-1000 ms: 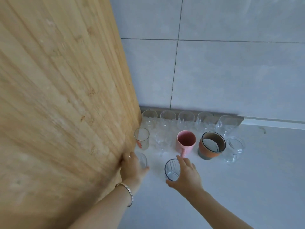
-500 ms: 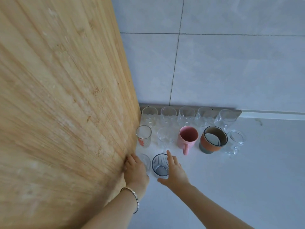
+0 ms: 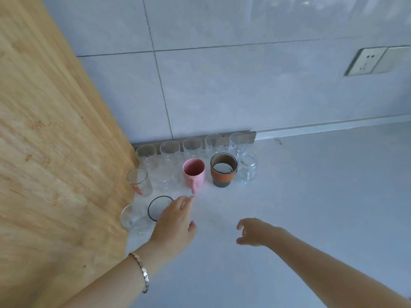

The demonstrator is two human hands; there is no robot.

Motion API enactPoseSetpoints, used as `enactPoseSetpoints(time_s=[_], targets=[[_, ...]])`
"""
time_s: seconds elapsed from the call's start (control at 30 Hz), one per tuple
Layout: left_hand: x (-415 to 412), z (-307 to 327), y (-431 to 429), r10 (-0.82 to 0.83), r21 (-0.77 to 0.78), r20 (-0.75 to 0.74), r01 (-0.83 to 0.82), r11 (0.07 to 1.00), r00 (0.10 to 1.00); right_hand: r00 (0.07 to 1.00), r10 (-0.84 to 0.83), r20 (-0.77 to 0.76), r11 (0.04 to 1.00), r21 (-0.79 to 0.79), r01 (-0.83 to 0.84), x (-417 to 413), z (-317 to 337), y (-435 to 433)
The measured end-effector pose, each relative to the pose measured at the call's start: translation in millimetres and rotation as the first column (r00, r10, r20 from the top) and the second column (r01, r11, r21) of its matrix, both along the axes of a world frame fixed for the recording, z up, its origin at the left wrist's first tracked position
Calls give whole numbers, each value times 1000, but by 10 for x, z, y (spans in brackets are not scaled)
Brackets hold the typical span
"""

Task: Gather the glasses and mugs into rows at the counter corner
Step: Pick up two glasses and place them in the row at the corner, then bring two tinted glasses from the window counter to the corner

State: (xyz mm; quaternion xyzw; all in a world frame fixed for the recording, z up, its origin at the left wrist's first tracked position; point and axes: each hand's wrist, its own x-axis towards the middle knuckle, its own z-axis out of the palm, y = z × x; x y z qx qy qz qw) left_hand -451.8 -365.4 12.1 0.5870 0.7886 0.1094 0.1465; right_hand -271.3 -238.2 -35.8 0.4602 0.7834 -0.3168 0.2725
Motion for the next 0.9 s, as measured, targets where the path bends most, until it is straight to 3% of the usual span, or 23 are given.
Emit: enactPoseSetpoints(time_s=[0.17,0.33,0.47,0.73,0.9], targets=[[1231,178,544,-250,-295,-26,231,927,968,991,-131,-10,991,36,131,1317,169,80],[2854,77,1086,-392,-367,99,400,840,914,973,-224,64,974,61,220,3089,296,2],[4161,21,1458,-470,-374,215,517,770,856,912,-402,83,913,107,393,4412,583,-180],[6404,62,1918,-759,-392,162,747,536,630,643,-751,148,659,125,741,6594,730,-502],[7637,69,2276,-880,-387,116,837,387,461,343,-936,85,352,150,924,7646,704,-565]])
